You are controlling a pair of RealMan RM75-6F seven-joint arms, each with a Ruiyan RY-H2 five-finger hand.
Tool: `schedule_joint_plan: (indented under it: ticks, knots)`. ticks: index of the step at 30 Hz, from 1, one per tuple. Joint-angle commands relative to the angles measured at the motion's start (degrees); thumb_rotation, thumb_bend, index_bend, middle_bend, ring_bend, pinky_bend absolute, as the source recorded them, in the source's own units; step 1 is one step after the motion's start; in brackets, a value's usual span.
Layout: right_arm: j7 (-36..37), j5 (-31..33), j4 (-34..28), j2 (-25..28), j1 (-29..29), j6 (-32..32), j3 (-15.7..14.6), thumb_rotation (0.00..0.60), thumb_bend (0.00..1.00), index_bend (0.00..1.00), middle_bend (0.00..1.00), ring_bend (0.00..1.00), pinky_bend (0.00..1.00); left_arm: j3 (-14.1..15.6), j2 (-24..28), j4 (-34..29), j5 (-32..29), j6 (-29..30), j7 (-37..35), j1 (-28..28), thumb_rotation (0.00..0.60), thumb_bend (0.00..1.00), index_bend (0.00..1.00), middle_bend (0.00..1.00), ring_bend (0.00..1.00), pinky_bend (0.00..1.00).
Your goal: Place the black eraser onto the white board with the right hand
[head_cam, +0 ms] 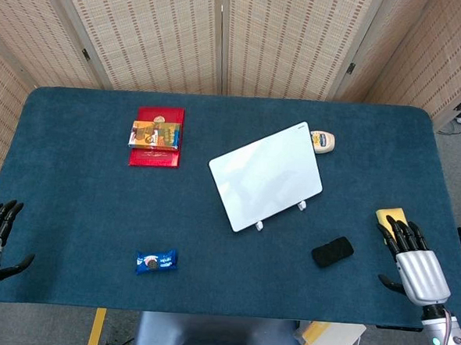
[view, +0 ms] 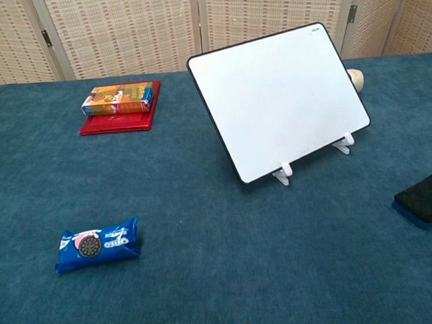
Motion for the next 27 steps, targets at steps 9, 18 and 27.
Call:
schedule_joint_plan:
  ticks: [9,18,27]
  knots:
    - [0.66,-0.23,0.24,0.27,0.19,-0.68,-0.14,0.600,0.18,0.07,0.00,0.00,0.00,-0.01,-0.22,-0.15,0.09,-0.30,0.36,-0.31,0.600,0.23,0.05,0.10,0.09,0.04]
    - [-7.70,3.03,-3.19,2.00,7.64,-14.47,0.91,0.600,0.18,0.14,0.00,0.00,0.00,-0.05,0.26,-0.20,-0.16,-0.18,-1.08,-0.15,0.600,0.23,0.05,0.10,0.10,0.04]
    - [-21.07,7.86,-5.32,-0.03,12.42,-21.74,1.96,0.600,0.18,0.24,0.00,0.00,0.00,0.14,0.27,-0.46,-0.18,0.29,-0.72,0.26,0.600,0.23,0.05,0.10,0.09,0.04]
